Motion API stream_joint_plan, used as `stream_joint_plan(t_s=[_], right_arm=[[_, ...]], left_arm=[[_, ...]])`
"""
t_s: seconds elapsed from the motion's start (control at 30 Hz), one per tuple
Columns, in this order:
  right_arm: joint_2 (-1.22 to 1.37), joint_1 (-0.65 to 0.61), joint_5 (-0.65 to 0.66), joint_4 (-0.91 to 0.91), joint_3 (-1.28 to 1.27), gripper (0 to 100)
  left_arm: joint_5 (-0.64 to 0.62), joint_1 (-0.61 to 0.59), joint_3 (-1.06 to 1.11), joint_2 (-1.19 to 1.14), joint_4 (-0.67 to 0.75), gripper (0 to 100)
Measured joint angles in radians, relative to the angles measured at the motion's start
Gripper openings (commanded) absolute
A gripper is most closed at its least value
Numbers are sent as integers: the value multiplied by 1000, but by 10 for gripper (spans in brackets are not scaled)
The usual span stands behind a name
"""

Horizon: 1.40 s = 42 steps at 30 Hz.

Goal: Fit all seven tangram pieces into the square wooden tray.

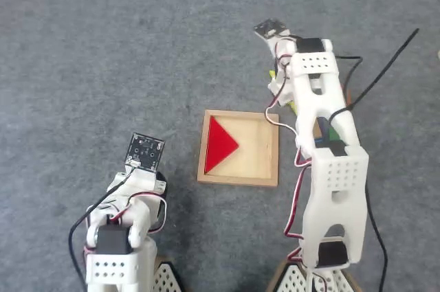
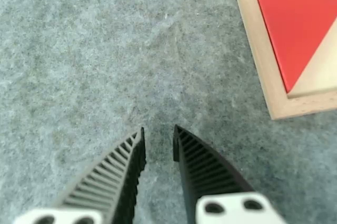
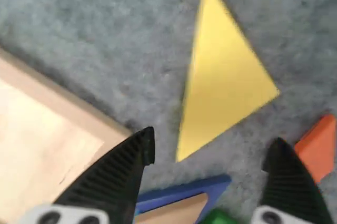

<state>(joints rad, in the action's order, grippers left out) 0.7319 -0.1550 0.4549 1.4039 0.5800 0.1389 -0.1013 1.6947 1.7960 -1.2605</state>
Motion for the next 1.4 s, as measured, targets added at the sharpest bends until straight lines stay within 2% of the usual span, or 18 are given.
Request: stream_joint_plan(t_s=[0.37, 0.6, 1.23, 1.3, 1.4], right_arm=[[81, -2, 144, -68, 0, 374], [118, -3, 152, -150, 2, 374], [169, 17, 158, -207, 26, 371], [170, 17, 158, -209, 26, 339], [170, 17, 158, -209, 26, 225]], left_arm=[[0, 0, 0, 0, 0, 86], [0, 0, 0, 0, 0, 86], [0, 0, 0, 0, 0, 86], [0, 0, 0, 0, 0, 86], [0, 0, 0, 0, 0, 86]])
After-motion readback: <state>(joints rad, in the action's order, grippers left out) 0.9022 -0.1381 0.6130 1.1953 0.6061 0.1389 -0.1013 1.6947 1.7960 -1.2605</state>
